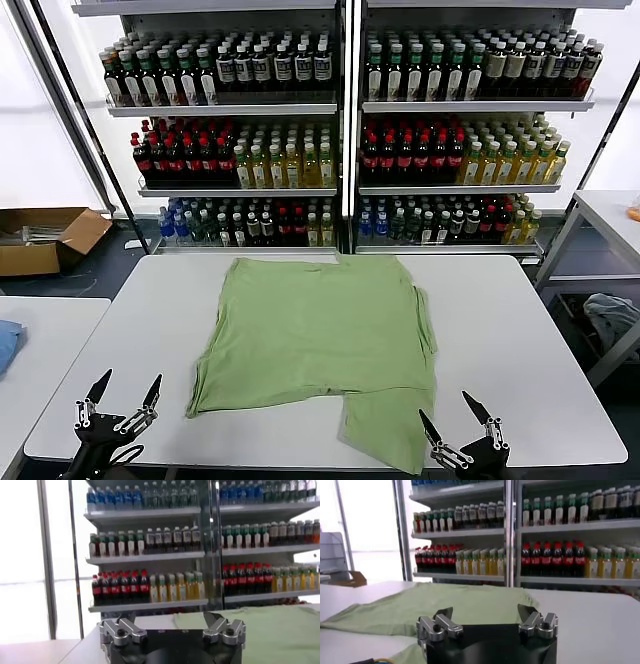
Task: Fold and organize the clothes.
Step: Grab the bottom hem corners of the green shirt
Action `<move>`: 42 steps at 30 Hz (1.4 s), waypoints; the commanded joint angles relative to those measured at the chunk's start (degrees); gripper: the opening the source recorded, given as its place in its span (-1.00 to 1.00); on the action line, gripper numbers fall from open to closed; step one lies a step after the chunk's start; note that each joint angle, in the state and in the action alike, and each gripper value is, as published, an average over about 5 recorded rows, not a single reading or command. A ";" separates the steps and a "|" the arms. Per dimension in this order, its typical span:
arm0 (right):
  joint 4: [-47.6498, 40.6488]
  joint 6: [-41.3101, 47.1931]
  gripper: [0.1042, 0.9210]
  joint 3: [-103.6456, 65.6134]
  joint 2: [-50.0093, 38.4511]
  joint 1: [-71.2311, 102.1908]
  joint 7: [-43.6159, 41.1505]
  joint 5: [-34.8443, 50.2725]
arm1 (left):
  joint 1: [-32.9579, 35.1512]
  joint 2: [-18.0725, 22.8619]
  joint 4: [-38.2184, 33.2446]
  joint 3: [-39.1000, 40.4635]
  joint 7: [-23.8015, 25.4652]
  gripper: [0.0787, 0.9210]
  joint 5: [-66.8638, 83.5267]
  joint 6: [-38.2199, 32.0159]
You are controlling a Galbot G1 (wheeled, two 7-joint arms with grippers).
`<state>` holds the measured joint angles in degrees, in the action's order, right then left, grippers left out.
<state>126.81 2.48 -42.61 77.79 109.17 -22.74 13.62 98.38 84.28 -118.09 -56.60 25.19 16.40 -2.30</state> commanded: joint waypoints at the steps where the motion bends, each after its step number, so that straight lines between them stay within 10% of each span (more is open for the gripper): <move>1: 0.93 10.02 0.76 0.59 -0.82 0.66 1.45 -6.94 | 1.80 -7.43 -3.32 7.69 -6.37 0.77 -2.11 15.02; 26: -2.24 17.83 0.73 9.55 0.02 -3.32 3.14 -12.18 | -5.62 -10.38 2.76 14.93 -12.20 0.77 1.55 29.15; 32: -2.76 17.69 0.38 10.67 0.02 -3.40 3.63 -12.20 | -5.35 -9.87 3.53 16.05 -10.63 0.69 1.08 28.58; 42: -2.87 16.26 -0.34 10.16 -0.40 -3.55 2.54 -9.68 | -4.94 -9.62 3.75 15.80 -8.24 0.02 0.87 27.93</move>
<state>124.20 18.76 -33.21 77.38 105.73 -19.95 3.16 93.61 74.81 -114.81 -41.74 15.55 17.49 24.61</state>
